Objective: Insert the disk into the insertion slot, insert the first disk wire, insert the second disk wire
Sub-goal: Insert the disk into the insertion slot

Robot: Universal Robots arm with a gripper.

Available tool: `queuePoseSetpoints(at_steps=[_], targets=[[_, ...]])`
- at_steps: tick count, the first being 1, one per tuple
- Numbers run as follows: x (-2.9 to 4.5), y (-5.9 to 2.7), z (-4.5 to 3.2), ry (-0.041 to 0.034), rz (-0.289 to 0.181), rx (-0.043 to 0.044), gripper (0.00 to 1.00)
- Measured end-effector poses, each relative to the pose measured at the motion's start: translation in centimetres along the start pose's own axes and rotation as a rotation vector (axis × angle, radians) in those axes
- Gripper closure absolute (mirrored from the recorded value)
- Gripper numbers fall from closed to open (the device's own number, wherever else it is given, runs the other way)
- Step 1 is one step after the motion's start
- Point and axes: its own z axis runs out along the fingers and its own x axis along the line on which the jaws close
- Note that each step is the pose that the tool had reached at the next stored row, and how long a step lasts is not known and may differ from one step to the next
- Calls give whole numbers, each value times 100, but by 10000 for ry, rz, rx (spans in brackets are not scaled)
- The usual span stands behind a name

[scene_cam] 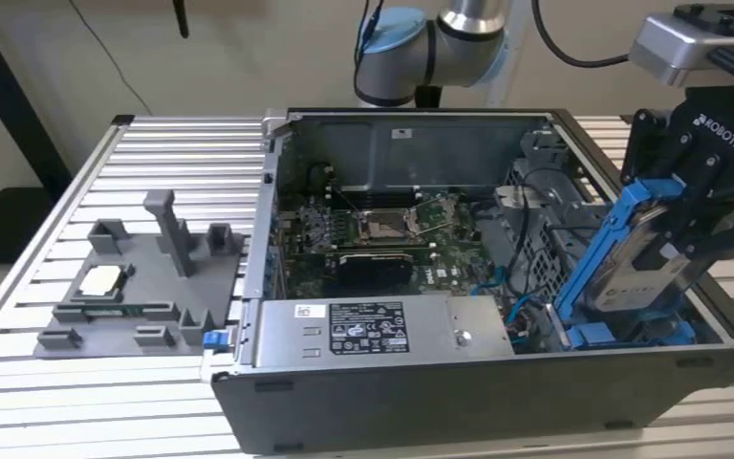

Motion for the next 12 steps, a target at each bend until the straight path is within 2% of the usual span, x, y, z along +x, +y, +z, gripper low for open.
queuePoseSetpoints(at_steps=[1, 3, 4, 12], targets=[[1, 2, -12, 5, 3, -63, 67], [0, -3, -15, 4, 1, -263, 67], [0, -9, -10, 5, 1, -291, 67], [-3, -126, 117, 18, 0, -339, 67]])
